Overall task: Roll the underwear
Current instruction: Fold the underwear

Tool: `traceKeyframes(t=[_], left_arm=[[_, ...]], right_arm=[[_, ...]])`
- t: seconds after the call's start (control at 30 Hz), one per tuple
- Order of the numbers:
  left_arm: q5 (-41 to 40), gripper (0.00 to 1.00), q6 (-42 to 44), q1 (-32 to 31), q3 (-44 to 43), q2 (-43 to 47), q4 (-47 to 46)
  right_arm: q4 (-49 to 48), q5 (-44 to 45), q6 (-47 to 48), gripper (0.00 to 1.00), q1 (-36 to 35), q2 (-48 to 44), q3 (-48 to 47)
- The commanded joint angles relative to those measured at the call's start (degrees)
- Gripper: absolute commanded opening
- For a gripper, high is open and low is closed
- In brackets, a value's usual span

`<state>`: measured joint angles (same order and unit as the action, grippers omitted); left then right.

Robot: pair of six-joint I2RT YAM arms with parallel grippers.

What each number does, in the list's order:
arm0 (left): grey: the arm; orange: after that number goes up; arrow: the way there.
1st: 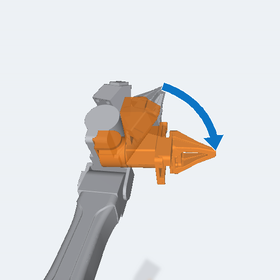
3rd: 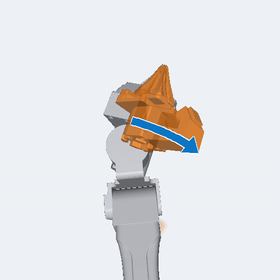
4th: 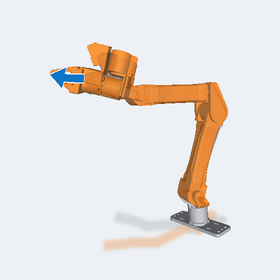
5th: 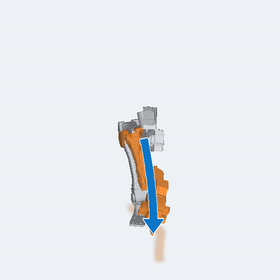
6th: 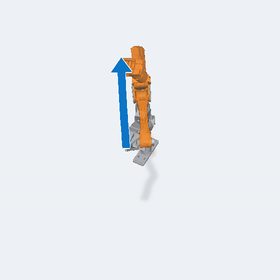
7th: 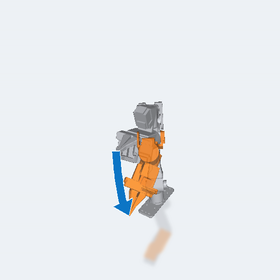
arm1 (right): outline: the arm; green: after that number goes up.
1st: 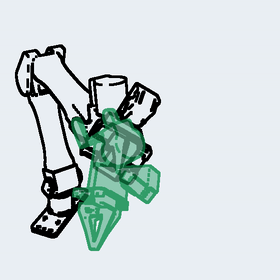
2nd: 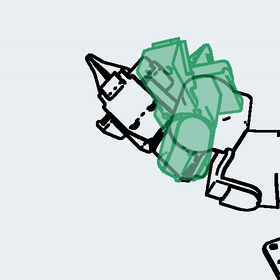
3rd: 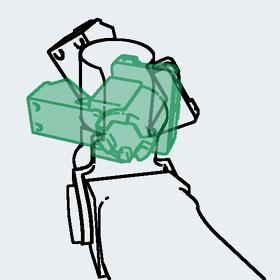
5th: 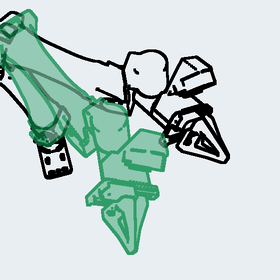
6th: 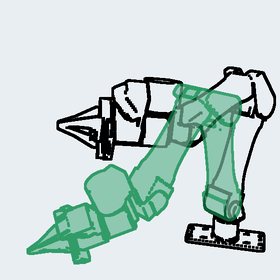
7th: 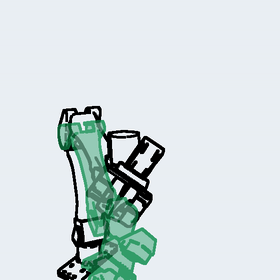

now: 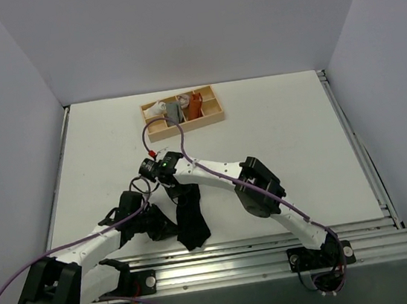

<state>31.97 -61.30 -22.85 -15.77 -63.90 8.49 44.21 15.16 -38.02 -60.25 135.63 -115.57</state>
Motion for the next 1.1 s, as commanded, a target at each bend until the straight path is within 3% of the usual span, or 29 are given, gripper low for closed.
traceKeyframes(t=[0.0,0.17,0.23,0.63,0.83,0.97,1.07], left_arm=[[0.7,0.14,-0.4,-0.4,0.0,-0.2,-3.2],[0.6,0.14,-0.5,-0.4,-0.6,-0.2,-2.9],[0.6,0.14,-0.3,-0.4,-0.8,-0.3,-2.6],[0.5,0.15,-0.3,-0.4,-0.7,-0.3,-2.4],[0.5,0.14,-0.2,-0.4,-0.7,-0.1,-2.0],[0.5,0.14,-0.1,-0.4,-0.9,0.0,-1.6],[0.5,0.14,0.0,-0.4,-1.1,0.0,-1.5]], right_arm=[[2.6,0.4,-0.1,0.19,0.7,-1.2,-0.9],[1.8,0.0,-0.1,0.21,1.0,-2.1,-0.4],[1.2,-0.3,-0.1,0.29,0.9,-2.8,0.2],[-1.1,-0.6,-1.3,0.23,1.6,-5.5,3.7],[-2.0,-1.0,-1.4,0.3,1.7,-6.2,4.4],[-2.2,-0.9,-1.4,0.27,1.7,-6.3,5.1],[-3.0,-1.5,-1.3,0.34,1.7,-6.9,5.7]])
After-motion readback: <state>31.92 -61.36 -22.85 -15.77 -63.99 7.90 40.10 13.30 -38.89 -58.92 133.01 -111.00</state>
